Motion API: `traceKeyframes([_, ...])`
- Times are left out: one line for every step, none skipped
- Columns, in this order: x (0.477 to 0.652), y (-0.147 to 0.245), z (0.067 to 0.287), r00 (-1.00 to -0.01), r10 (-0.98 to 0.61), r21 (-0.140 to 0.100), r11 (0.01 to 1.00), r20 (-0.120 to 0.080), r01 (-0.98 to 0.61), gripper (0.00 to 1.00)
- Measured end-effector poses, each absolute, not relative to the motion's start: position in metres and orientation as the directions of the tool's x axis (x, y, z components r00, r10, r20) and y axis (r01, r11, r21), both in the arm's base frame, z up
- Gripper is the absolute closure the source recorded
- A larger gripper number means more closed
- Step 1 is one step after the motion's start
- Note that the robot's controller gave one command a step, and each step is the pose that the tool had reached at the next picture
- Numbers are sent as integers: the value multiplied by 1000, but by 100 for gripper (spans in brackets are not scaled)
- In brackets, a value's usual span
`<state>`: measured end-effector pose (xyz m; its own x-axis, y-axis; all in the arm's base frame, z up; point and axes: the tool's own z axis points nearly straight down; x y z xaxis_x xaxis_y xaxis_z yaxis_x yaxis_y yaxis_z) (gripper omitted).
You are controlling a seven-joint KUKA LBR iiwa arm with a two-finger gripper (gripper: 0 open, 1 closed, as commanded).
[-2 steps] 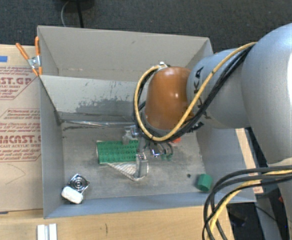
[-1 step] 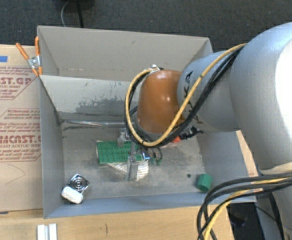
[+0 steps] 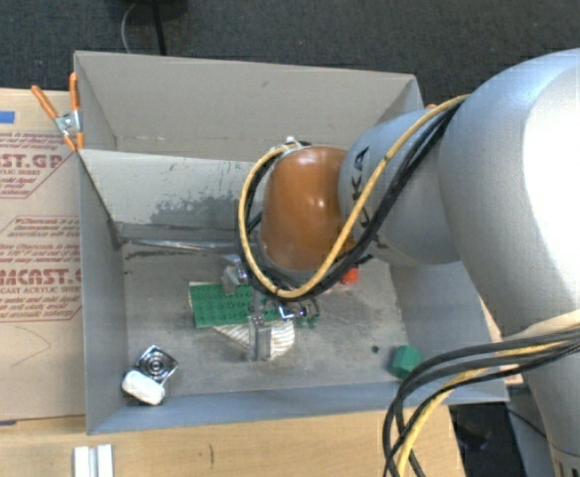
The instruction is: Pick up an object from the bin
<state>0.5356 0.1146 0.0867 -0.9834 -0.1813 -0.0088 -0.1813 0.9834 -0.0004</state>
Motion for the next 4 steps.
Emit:
traceKeyframes([535,130,75,-989,-149,3,989,-6,-149,0])
traceKeyframes([535,140,70,-994,-108,5,994,-4,-108,0])
traceKeyframes([535,140,70,-994,-108,5,994,-4,-108,0])
traceKeyframes([581,132,77,-954,301,12,954,-9,300,100])
